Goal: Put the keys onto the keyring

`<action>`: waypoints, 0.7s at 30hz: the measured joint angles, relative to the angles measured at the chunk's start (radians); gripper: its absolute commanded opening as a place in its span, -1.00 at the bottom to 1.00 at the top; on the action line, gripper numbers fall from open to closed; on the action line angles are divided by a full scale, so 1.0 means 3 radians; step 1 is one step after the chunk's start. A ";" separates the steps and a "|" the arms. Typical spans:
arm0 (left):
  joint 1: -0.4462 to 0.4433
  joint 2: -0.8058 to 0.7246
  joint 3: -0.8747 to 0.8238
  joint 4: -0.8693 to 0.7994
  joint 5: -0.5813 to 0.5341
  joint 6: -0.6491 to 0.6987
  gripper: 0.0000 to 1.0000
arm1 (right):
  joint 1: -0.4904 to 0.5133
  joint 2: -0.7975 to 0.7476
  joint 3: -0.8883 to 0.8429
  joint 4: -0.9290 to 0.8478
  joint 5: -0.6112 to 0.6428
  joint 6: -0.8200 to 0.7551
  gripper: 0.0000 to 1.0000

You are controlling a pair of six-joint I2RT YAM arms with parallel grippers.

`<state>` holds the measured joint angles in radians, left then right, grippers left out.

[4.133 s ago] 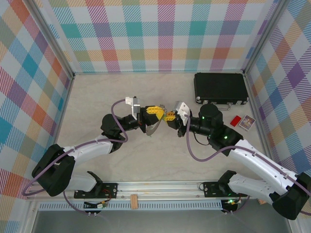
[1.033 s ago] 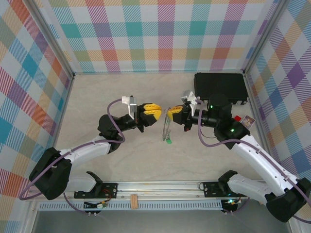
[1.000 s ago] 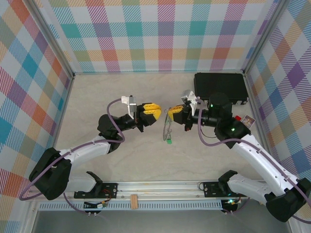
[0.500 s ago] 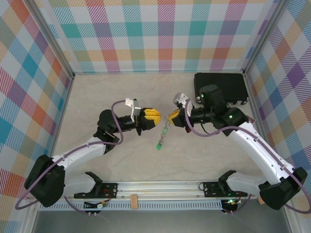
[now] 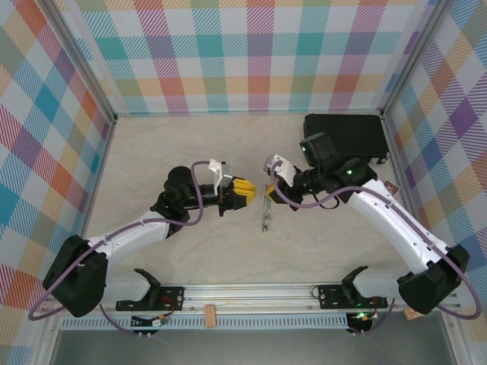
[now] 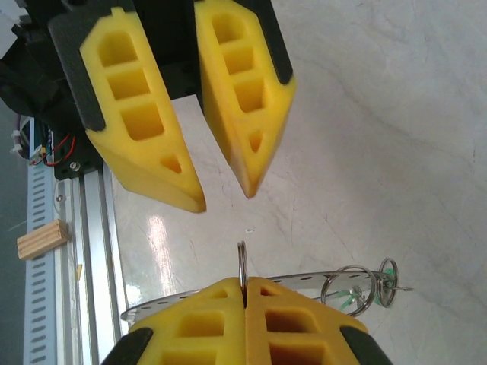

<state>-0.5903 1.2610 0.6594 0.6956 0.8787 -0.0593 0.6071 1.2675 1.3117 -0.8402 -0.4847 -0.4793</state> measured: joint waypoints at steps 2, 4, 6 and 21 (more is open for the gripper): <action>0.0000 0.0028 0.0018 -0.0048 0.0011 0.0019 -0.54 | 0.0022 0.0062 0.0071 -0.0025 0.0010 -0.0031 -1.00; -0.0004 0.0051 0.0032 -0.0078 0.0011 0.0042 -0.54 | 0.0045 0.0109 0.0118 -0.0055 0.0018 -0.0053 -1.00; -0.0015 0.0064 0.0051 -0.0142 0.0013 0.0093 -0.54 | 0.0067 0.0141 0.0141 -0.0076 0.0019 -0.0075 -1.00; -0.0103 0.0117 0.0118 -0.0394 0.0065 0.0277 -0.61 | 0.0098 0.0164 0.0149 -0.0146 0.0014 -0.0114 -1.00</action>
<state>-0.6212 1.2961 0.6949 0.5774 0.8982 0.0238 0.6365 1.3167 1.3563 -0.8841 -0.4805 -0.5137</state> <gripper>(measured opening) 0.198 0.047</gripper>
